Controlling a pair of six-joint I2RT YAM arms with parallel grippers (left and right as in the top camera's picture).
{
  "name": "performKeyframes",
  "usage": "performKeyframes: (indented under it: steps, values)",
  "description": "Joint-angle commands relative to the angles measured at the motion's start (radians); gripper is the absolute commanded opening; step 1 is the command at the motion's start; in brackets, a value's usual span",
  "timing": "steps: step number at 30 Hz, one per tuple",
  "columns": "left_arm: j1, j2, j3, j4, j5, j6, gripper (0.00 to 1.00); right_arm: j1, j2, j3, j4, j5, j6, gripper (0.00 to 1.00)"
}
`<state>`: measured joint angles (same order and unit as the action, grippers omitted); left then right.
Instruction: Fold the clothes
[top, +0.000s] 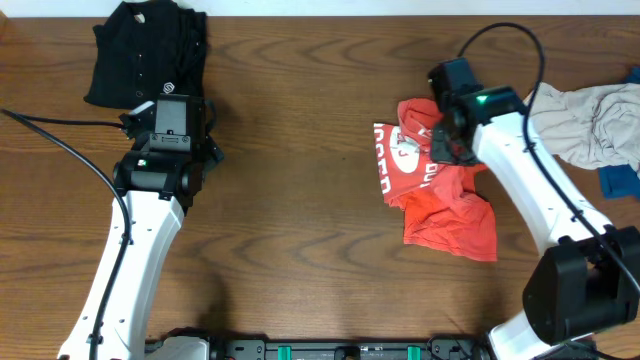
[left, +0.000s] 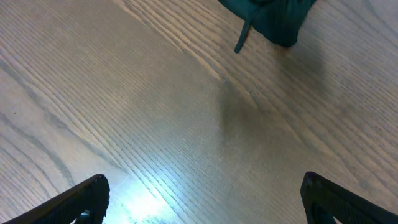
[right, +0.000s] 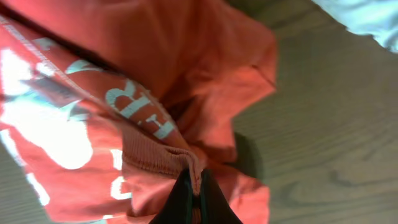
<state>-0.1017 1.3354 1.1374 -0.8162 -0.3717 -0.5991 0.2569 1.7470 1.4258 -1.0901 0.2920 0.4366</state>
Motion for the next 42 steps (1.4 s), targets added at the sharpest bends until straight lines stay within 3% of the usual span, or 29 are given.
performKeyframes:
  steps: [1, 5, 12, 27, 31, 32, 33, 34, 38, 42]
  values:
    - [0.003, 0.004, -0.017, -0.006, -0.002, -0.005, 0.98, -0.026, -0.007, 0.002, -0.009, 0.023, -0.011, 0.01]
    - [0.003, 0.004, -0.017, -0.006, -0.002, -0.005, 0.98, -0.043, -0.007, -0.001, -0.013, 0.032, -0.011, 0.01]
    - [0.003, 0.004, -0.017, -0.006, -0.002, -0.005, 0.98, -0.071, -0.007, -0.001, -0.101, 0.231, 0.046, 0.01]
    - [0.003, 0.004, -0.017, -0.006, -0.002, -0.005, 0.98, -0.201, -0.007, -0.001, -0.103, 0.284, 0.046, 0.02]
    - [0.003, 0.004, -0.017, -0.011, -0.001, -0.005, 0.98, -0.205, -0.007, -0.001, -0.108, 0.285, 0.045, 0.16]
    - [0.003, 0.004, -0.017, -0.013, 0.007, -0.003, 0.98, -0.205, -0.007, -0.001, -0.111, 0.29, 0.045, 0.28]
    - [0.003, 0.004, -0.017, -0.012, 0.03, 0.009, 0.98, -0.205, -0.007, -0.001, -0.116, 0.299, 0.045, 0.49]
    - [0.003, 0.004, -0.017, -0.01, 0.057, 0.023, 0.98, -0.205, -0.007, -0.001, -0.119, 0.311, 0.045, 0.57]
    - [0.003, 0.004, -0.017, -0.009, 0.111, 0.043, 0.98, -0.202, -0.007, 0.007, -0.125, 0.291, 0.042, 0.58]
    - [0.003, 0.004, -0.017, -0.005, 0.11, 0.044, 0.98, -0.161, -0.018, 0.05, -0.116, 0.134, -0.108, 0.56]
